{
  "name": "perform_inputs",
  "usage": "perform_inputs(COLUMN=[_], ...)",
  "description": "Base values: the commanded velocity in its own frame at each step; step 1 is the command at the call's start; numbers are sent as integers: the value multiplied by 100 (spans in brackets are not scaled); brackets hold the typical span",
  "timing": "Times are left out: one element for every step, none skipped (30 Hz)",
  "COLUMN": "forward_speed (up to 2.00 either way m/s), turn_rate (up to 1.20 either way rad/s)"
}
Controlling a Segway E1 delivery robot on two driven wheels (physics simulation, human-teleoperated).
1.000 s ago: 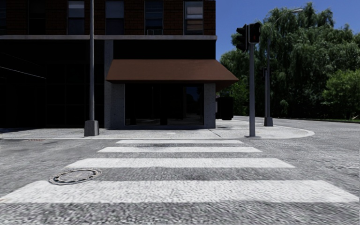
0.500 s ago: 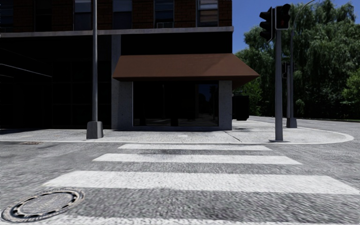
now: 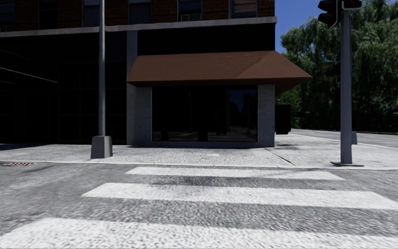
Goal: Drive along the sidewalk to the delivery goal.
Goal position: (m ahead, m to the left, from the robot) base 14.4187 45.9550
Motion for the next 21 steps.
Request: perform_inputs(forward_speed=[174, 174, 174, 174, 174, 175, 175, 175, 175, 175, 175, 175, 175, 175, 175, 175, 175, 175, 175, 175, 175], turn_rate=[25, 25, 25, 25, 25, 25, 25, 25, 25, 25, 25, 25, 25, 25, 25, 25, 27, 27, 28, 30, 30])
